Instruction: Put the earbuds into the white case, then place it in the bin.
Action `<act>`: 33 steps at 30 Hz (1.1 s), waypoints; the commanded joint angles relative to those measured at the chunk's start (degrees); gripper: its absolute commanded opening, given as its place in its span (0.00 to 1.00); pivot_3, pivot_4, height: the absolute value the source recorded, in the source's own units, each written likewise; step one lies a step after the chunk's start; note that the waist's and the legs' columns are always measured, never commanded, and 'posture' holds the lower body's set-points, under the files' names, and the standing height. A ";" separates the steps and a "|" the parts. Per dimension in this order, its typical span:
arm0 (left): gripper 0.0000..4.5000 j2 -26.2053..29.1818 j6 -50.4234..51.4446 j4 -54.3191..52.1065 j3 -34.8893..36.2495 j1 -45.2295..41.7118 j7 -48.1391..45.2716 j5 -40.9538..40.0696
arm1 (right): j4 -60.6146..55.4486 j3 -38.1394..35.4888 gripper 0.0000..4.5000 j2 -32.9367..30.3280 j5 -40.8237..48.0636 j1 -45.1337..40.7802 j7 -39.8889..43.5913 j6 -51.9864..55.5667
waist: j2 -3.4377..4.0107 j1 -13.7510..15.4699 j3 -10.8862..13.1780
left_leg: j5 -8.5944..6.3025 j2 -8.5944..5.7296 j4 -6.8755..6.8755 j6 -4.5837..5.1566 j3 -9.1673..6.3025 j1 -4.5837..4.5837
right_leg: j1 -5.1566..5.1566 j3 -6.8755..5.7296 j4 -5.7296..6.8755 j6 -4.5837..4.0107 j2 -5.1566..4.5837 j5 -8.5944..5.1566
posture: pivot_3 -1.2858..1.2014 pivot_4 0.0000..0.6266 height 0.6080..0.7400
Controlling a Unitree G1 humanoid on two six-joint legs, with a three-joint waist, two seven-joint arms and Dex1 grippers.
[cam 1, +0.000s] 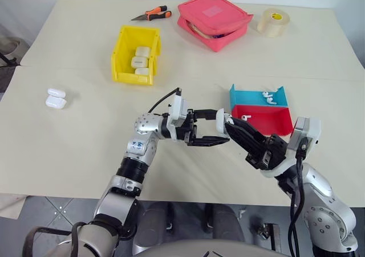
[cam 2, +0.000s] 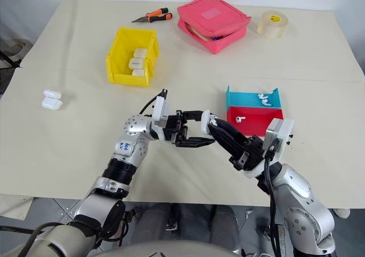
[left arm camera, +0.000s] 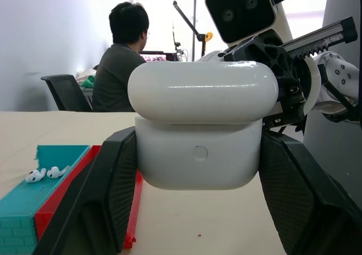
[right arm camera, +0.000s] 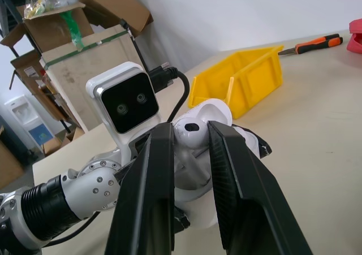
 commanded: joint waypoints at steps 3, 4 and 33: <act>0.62 -2.42 -3.84 -1.03 2.37 -4.04 0.75 -2.57 | 1.72 2.50 0.11 1.58 -1.83 0.69 -3.83 2.32 | 0.00 0.00 0.00 | 0.00 0.00 0.00 0.00 0.00 0.00 | 0.00 0.00 0.00 0.00 0.00 0.00 | 0.52 0.24 1.00; 0.62 -2.56 -4.20 -0.41 2.41 -4.29 0.73 -2.46 | 1.69 2.68 0.11 1.78 -1.80 0.50 -4.05 2.33 | 0.00 -0.01 0.00 | 0.00 0.00 0.00 0.00 0.00 0.00 | 0.00 0.00 0.00 0.00 0.00 0.00 | 0.52 0.24 1.00; 0.62 -1.50 -5.67 3.88 4.00 -7.53 -0.81 -2.65 | 8.29 0.66 0.11 -3.29 -8.25 1.81 -0.52 1.21 | 0.00 -0.03 0.00 | -0.01 0.00 0.00 0.01 0.02 0.00 | -0.01 0.00 0.00 0.00 0.00 0.00 | 0.52 0.24 1.00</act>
